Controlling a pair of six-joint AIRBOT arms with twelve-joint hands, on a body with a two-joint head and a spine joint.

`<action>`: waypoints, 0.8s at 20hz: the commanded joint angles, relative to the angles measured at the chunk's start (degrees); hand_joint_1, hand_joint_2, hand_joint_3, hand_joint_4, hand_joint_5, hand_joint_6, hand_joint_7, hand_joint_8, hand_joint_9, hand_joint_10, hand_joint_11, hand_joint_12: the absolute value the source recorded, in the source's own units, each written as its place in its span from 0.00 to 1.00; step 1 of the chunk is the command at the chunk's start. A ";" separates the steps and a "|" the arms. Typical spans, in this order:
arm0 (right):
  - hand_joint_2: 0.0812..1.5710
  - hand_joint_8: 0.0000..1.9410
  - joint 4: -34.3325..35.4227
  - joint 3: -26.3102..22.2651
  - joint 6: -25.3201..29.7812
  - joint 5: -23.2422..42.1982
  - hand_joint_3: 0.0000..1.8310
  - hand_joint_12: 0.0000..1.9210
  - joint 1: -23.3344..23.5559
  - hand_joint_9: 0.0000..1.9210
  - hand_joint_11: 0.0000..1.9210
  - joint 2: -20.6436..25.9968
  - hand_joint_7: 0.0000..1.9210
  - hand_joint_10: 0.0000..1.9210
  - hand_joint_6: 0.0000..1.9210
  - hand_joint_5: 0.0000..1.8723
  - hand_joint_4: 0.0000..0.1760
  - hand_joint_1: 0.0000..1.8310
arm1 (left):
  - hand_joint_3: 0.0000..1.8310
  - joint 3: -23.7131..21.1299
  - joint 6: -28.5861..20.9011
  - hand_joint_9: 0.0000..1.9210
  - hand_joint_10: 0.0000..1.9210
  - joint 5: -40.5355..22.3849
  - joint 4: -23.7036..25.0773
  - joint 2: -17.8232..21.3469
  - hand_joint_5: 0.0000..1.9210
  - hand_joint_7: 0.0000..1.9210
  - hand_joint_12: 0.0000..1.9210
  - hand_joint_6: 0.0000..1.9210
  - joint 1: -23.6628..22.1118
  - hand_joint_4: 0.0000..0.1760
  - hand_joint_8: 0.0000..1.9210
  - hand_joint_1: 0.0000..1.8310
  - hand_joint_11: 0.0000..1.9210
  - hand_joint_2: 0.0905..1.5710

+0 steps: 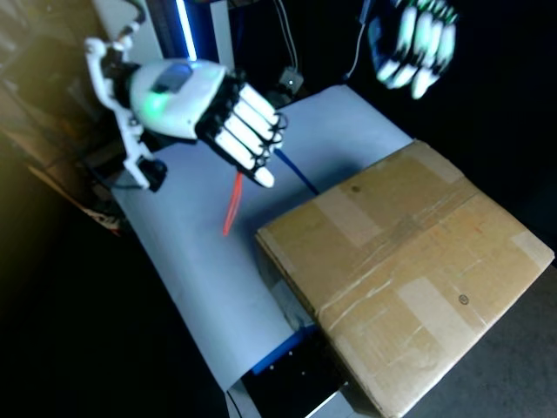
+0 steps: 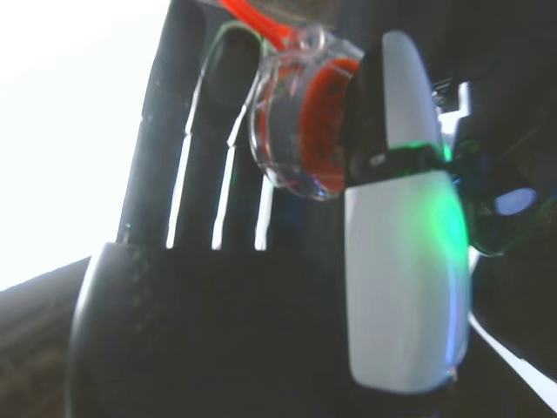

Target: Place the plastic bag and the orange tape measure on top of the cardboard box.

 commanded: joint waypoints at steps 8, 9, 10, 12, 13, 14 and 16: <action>0.70 0.63 -1.97 4.65 0.22 -7.22 0.00 0.81 8.74 0.51 0.51 -0.20 0.44 0.64 0.52 0.48 0.00 0.75 | 0.00 5.40 1.93 0.41 0.78 6.42 2.01 -6.31 0.45 0.37 0.86 0.47 -11.23 0.00 0.74 0.74 0.35 0.75; 0.70 0.63 -1.97 5.45 0.22 -7.21 0.00 0.81 10.24 0.51 0.51 -0.60 0.44 0.64 0.53 0.48 0.00 0.75 | 0.00 6.25 1.92 0.41 0.78 6.02 2.01 -7.25 0.45 0.37 0.86 0.47 -12.58 0.00 0.74 0.74 0.35 0.75; 0.70 0.63 -1.97 6.30 0.16 -7.21 0.00 0.81 11.27 0.51 0.51 -1.09 0.44 0.64 0.53 0.48 0.00 0.75 | 0.00 6.90 1.92 0.41 0.78 5.67 2.01 -7.72 0.45 0.37 0.86 0.47 -13.39 0.00 0.74 0.74 0.35 0.75; 0.70 0.63 -1.97 8.11 -0.02 -7.18 0.00 0.81 13.01 0.51 0.51 -2.41 0.44 0.64 0.53 0.48 0.00 0.75 | 0.00 8.35 1.91 0.41 0.78 4.96 2.01 -8.73 0.45 0.37 0.86 0.47 -15.16 0.00 0.74 0.74 0.35 0.75; 0.70 0.63 -1.97 8.85 -0.15 -7.14 0.00 0.81 13.75 0.51 0.51 -2.77 0.44 0.64 0.53 0.48 0.00 0.75 | 0.00 9.00 1.90 0.41 0.78 4.33 2.01 -9.26 0.45 0.37 0.86 0.47 -16.07 0.00 0.74 0.74 0.35 0.75; 0.70 0.63 -1.97 9.63 -0.32 -6.80 0.00 0.81 14.75 0.51 0.51 -3.19 0.44 0.64 0.53 0.48 0.00 0.75 | 0.00 9.96 1.90 0.42 0.78 3.07 2.01 -10.11 0.45 0.37 0.86 0.47 -17.55 0.00 0.74 0.74 0.35 0.75; 0.70 0.93 -1.97 12.01 -0.86 -3.62 0.00 0.96 18.07 0.76 0.80 -4.93 0.65 0.93 0.52 0.52 0.00 0.66 | 0.00 12.20 1.90 0.41 0.78 0.07 2.01 -12.10 0.46 0.37 0.86 0.46 -20.26 0.00 0.74 0.74 0.35 0.75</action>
